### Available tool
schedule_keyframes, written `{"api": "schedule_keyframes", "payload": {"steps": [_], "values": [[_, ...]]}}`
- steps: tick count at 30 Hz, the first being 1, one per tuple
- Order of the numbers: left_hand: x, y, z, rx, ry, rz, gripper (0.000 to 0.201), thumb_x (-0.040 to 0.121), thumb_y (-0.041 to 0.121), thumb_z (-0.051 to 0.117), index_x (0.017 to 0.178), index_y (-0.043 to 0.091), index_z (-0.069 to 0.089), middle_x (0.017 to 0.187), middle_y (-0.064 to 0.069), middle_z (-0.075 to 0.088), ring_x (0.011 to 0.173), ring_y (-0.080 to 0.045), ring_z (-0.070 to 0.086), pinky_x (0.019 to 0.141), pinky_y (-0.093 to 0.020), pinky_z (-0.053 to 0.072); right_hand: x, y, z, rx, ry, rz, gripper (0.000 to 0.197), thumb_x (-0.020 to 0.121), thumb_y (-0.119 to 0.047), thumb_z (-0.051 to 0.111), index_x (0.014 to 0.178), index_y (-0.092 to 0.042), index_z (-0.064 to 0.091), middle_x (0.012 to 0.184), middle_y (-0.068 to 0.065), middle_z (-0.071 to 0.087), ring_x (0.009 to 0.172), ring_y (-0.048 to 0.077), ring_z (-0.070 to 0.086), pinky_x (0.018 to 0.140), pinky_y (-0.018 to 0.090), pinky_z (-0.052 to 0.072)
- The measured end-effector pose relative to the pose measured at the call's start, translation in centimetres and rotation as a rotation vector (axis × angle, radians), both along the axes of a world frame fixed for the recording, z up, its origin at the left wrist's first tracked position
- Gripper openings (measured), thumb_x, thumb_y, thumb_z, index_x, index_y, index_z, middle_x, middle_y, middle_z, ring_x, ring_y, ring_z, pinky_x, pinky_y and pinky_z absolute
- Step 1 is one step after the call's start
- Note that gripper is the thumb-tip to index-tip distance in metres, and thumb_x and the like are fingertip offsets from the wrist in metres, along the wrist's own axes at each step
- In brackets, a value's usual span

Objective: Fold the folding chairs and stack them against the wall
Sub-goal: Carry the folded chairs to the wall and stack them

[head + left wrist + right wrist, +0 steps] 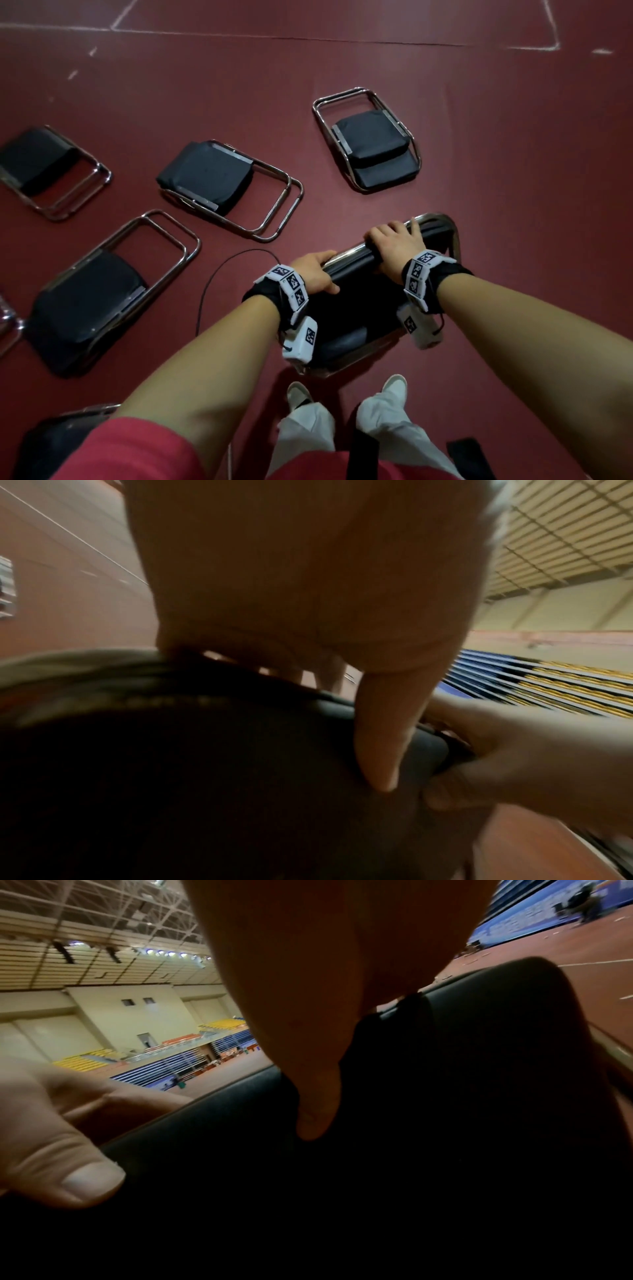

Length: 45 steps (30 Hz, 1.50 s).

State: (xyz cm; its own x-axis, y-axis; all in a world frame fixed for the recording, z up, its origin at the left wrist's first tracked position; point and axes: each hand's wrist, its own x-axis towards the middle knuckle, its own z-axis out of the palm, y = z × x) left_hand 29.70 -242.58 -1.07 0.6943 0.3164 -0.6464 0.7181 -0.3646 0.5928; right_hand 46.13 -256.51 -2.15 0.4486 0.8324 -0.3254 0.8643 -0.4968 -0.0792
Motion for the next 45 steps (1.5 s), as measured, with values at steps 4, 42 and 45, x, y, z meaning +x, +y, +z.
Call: {"api": "schedule_keyframes", "payload": {"steps": [4, 42, 45], "values": [[-1.5, 0.4, -0.5, 0.093, 0.05, 0.251, 0.055, 0.064, 0.047, 0.089, 0.11, 0.028, 0.066, 0.103, 0.008, 0.071, 0.094, -0.013, 0.068, 0.089, -0.029, 0.053, 1.3, 0.8, -0.7, 0.022, -0.002, 0.067, 0.067, 0.075, -0.053, 0.073, 0.131, -0.029, 0.045, 0.136, -0.003, 0.049, 0.133, 0.028, 0.036, 0.117, 0.059, 0.014], [-8.5, -3.4, -8.3, -0.243, -0.391, 1.394, 0.095, 0.052, 0.064, 0.085, 0.133, 0.029, 0.051, 0.132, 0.001, 0.061, 0.124, -0.019, 0.054, 0.107, -0.039, 0.038, 14.2, -2.8, -4.9, 0.497, 0.913, -0.668, 0.089, 0.079, -0.022, 0.082, 0.152, -0.008, 0.034, 0.145, 0.005, 0.046, 0.125, 0.011, 0.048, 0.086, 0.006, 0.037], [-9.7, -2.1, -8.9, -0.26, -0.411, 1.393, 0.084, 0.056, 0.061, 0.085, 0.127, 0.032, 0.051, 0.131, 0.0, 0.06, 0.126, -0.021, 0.053, 0.107, -0.04, 0.037, 12.0, -2.8, -4.8, 0.54, 0.873, -0.701, 0.083, 0.075, -0.024, 0.086, 0.144, -0.009, 0.043, 0.134, 0.003, 0.055, 0.118, 0.01, 0.054, 0.083, 0.009, 0.041]]}}
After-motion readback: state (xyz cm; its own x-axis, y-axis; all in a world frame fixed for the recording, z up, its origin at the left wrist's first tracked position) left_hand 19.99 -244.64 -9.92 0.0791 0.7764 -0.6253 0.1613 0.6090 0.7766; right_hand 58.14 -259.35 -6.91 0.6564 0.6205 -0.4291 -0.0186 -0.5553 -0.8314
